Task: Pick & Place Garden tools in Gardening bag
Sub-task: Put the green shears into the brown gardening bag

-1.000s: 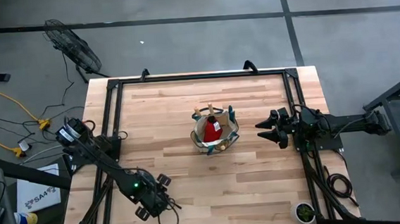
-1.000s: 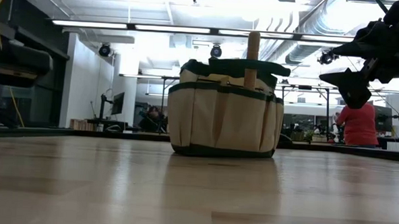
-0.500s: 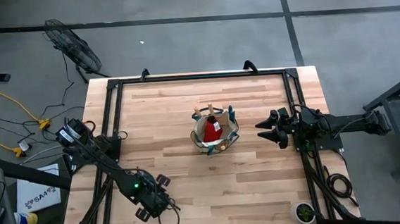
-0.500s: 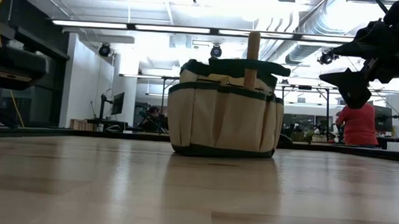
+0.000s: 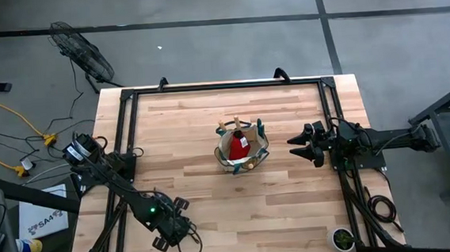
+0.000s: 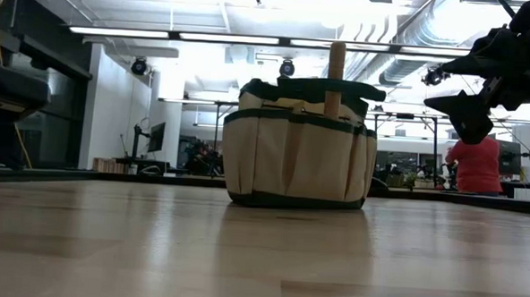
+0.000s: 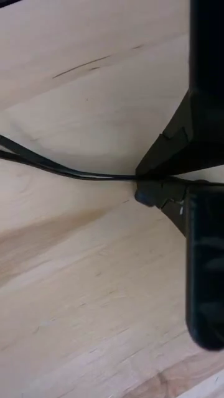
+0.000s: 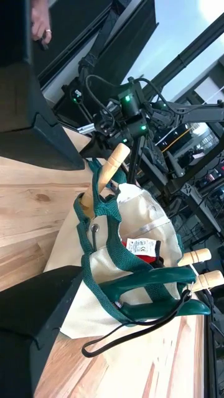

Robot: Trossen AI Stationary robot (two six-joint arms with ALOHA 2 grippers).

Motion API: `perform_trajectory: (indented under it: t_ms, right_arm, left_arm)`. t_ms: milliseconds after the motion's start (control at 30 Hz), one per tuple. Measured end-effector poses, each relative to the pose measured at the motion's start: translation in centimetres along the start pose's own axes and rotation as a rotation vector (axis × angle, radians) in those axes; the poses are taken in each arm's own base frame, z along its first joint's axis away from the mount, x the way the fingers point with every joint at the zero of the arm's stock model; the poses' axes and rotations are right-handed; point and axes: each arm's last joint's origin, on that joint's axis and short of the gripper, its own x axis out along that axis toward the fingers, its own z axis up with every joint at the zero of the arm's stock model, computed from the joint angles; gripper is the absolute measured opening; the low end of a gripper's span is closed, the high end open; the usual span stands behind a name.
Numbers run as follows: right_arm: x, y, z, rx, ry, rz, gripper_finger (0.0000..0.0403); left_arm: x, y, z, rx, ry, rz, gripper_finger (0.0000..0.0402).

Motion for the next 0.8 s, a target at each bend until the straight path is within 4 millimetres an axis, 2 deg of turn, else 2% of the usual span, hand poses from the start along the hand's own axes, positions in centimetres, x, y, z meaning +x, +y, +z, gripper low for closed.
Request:
perform_trajectory:
  t_ms: [300,500,800]
  right_arm:
    - [0.0,0.0,0.0,0.0,0.0,0.0,0.0256]
    - [0.0,0.0,0.0,0.0,0.0,0.0,0.0256]
    - [0.0,0.0,0.0,0.0,0.0,0.0,0.0256]
  left_arm:
    - [0.0,0.0,0.0,-0.047,-0.005,0.002,0.0002]
    - [0.0,0.0,0.1,-0.144,-0.008,0.002,0.0001]
    - [-1.1,-0.2,1.6,-0.153,-0.037,0.079,0.0]
